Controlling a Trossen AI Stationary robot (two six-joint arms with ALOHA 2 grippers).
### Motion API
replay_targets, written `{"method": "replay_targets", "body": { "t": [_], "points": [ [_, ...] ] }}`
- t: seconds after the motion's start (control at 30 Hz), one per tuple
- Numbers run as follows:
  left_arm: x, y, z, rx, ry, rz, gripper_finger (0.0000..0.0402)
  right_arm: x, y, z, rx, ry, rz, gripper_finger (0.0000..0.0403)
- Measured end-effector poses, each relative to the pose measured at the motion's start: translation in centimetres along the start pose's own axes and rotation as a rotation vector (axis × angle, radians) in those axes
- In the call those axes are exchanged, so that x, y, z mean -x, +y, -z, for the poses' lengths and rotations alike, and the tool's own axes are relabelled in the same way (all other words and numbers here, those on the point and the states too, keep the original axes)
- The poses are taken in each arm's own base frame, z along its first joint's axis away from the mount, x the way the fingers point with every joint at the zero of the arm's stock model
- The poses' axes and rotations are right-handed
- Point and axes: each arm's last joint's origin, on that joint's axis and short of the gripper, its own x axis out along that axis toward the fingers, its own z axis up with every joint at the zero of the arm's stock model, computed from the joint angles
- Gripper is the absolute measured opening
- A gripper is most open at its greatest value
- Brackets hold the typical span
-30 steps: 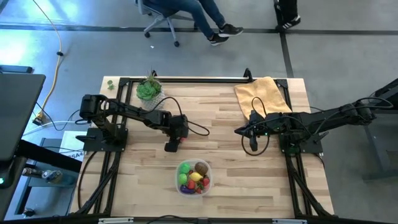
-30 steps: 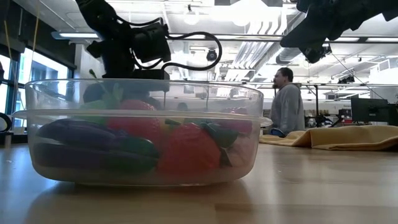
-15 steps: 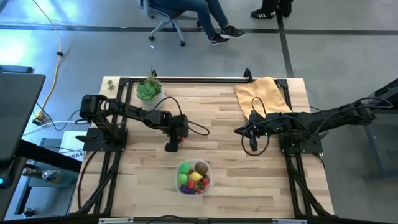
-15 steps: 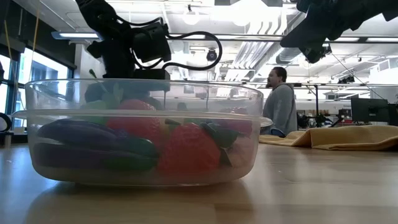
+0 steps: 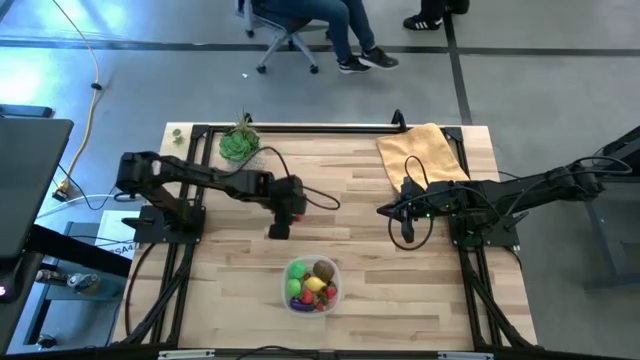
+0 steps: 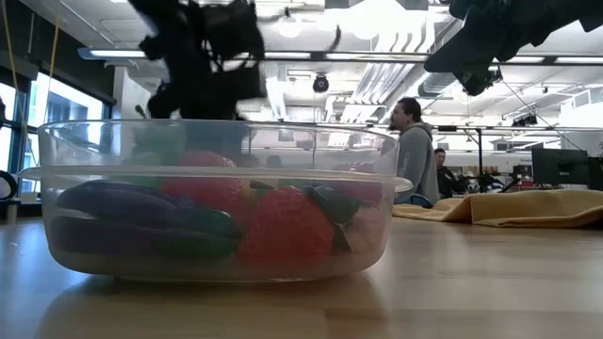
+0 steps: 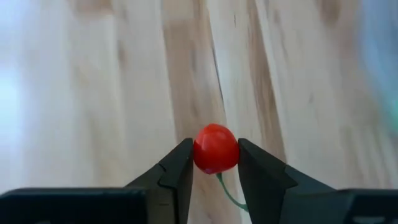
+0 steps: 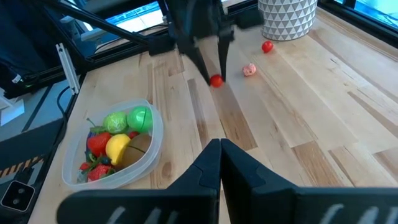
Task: Pick and placing Produce into tupperware
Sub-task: Put the red cherry into the transparent bin
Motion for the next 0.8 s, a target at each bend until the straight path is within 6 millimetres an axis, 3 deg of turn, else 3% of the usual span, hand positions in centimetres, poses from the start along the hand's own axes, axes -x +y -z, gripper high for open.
{"method": "replay_targets", "body": {
  "t": [0.23,0.47,0.63,0.8],
  "points": [
    [6.0,-0.9,-3.9,-0.083,-0.119,-0.087,0.0108,0.0,0.0,0.0,0.000,0.001,0.000,0.0000],
    [10.9,-4.0,-7.1,-0.167,-0.178,-0.123,0.0106,0.0,0.0,0.0,0.000,0.004,0.001,0.0000],
    [11.8,-7.5,-7.9,-0.204,-0.221,-0.104,0.0103,0.0,0.0,0.1,0.001,0.007,0.002,0.0000],
    [9.9,-11.3,-7.9,-0.233,-0.172,-0.065,0.0103,0.0,0.0,0.1,0.001,0.008,-0.002,0.0000]
  ]
}}
